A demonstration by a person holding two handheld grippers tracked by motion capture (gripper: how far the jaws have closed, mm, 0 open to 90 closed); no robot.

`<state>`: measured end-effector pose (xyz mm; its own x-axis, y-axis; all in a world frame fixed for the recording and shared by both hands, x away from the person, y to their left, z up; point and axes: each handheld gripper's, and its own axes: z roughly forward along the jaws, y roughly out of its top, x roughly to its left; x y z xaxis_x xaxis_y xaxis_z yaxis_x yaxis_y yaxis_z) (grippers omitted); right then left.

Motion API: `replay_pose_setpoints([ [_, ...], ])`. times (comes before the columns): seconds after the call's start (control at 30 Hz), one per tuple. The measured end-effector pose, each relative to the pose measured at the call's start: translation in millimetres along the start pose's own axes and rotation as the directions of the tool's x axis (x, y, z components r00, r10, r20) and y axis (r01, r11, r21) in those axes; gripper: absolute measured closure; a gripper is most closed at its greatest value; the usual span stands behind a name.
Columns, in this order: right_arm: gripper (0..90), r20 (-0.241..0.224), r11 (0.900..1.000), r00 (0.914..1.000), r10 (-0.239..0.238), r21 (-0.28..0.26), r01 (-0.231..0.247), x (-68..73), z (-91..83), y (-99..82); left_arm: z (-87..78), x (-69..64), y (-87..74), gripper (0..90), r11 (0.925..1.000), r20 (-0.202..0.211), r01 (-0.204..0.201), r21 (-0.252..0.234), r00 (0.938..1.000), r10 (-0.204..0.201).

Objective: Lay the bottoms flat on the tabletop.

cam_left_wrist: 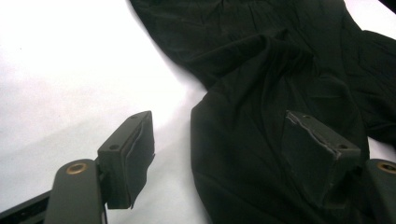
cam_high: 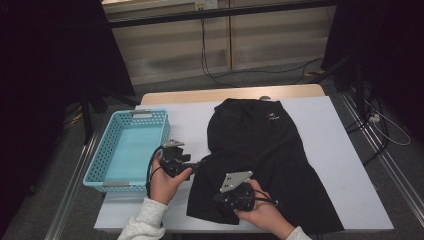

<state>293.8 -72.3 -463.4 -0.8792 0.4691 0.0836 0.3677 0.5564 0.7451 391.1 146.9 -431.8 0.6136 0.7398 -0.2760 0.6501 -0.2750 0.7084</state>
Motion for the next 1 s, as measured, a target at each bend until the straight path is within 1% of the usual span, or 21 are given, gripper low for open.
replay_pose_setpoints([
  [0.03,87.8,-0.013,1.0000,0.9999,0.008,0.002,-0.008,0.6,-1.1,-0.3,0.3,0.3,-0.1,26.6,1.0000,0.002,0.001,0.002,1.0000,-0.001],
  [0.17,87.8,-0.059,0.9996,0.9982,-0.011,0.025,0.013,4.6,-6.3,-1.8,1.9,2.0,-0.7,28.0,1.0000,-0.003,-0.001,0.001,1.0000,0.001],
  [0.2,87.7,-0.080,0.9995,0.9967,-0.008,0.030,0.011,5.7,-8.0,-2.4,2.6,2.1,-0.9,28.6,1.0000,-0.002,0.002,0.001,1.0000,-0.002],
  [0.27,87.3,-0.103,0.9988,0.9946,-0.011,0.046,0.016,6.6,-11.1,-4.1,4.4,2.4,-1.7,30.5,1.0000,-0.008,-0.004,0.008,1.0000,0.004],
  [0.4,86.6,-0.095,0.9988,0.9955,0.002,0.049,0.003,2.0,-15.4,-8.2,13.2,2.6,-5.9,34.4,0.9997,-0.016,-0.015,0.021,0.9997,0.015],
  [0.43,86.6,-0.101,0.9987,0.9949,0.007,0.051,-0.002,0.6,-15.9,-9.1,16.0,2.7,-7.2,35.4,0.9998,-0.019,-0.009,0.016,0.9998,0.009],
  [0.5,86.7,-0.099,0.9988,0.9950,0.009,0.050,-0.004,-0.5,-16.6,-9.9,20.1,3.2,-8.8,38.3,0.9995,-0.028,-0.020,0.025,0.9994,0.020],
  [0.57,86.7,-0.101,0.9988,0.9948,0.012,0.048,-0.007,0.3,-16.6,-9.9,23.3,3.5,-9.6,39.8,0.9993,-0.037,-0.031,0.022,0.9988,0.032],
  [0.6,86.7,-0.100,0.9988,0.9950,0.008,0.048,-0.003,0.5,-16.5,-10.0,24.7,3.6,-9.8,42.0,0.9991,-0.034,-0.030,0.031,0.9989,0.031],
  [0.67,86.5,-0.099,0.9989,0.9950,0.006,0.048,-0.001,0.6,-16.8,-10.2,28.7,3.6,-11.0,42.4,0.9988,-0.026,-0.033,0.036,0.9991,0.034],
  [0.7,86.5,-0.098,0.9989,0.9952,0.006,0.046,-0.002,0.5,-16.8,-10.5,31.0,2.5,-11.4,42.4,0.9988,-0.029,-0.043,0.022,0.9986,0.044],
  [0.77,86.5,-0.094,0.9989,0.9956,0.007,0.047,-0.003,0.2,-17.4,-10.9,32.9,0.7,-10.9,43.1,0.9982,-0.031,-0.055,0.022,0.9979,0.056],
  [0.8,86.4,-0.089,0.9989,0.9960,0.010,0.046,-0.006,0.2,-17.4,-11.2,33.9,-2.5,-11.0,47.0,0.9984,-0.045,-0.051,0.023,0.9976,0.052],
  [0.83,86.2,-0.089,0.9990,0.9959,0.010,0.045,-0.006,0.2,-17.4,-11.4,34.1,-3.5,-10.6,52.4,0.9977,-0.002,-0.054,0.040,0.9985,0.054],
  [0.87,85.3,-0.086,0.9991,0.9962,0.010,0.042,-0.006,0.3,-17.6,-11.5,35.5,-5.4,-10.9,54.4,0.9983,0.009,-0.047,0.035,0.9989,0.047],
  [0.9,84.0,-0.084,0.9991,0.9964,0.009,0.041,-0.006,0.2,-17.7,-11.5,35.8,-7.6,-10.8,57.4,0.9974,0.012,-0.054,0.047,0.9985,0.054],
  [0.93,82.0,-0.082,0.9992,0.9966,0.008,0.039,-0.005,0.1,-17.7,-11.5,35.7,-9.0,-10.3,66.7,0.9972,0.017,-0.045,0.061,0.9989,0.044],
  [0.97,80.9,-0.078,0.9994,0.9969,0.008,0.034,-0.005,0.0,-17.8,-11.4,35.3,-9.6,-9.6,70.7,0.9965,0.028,-0.030,0.078,0.9992,0.028],
  [1.0,80.4,-0.073,0.9995,0.9972,0.011,0.032,-0.009,0.0,-17.9,-11.1,36.0,-10.9,-9.6,76.6,0.9961,0.023,-0.027,0.085,0.9994,0.025],
])
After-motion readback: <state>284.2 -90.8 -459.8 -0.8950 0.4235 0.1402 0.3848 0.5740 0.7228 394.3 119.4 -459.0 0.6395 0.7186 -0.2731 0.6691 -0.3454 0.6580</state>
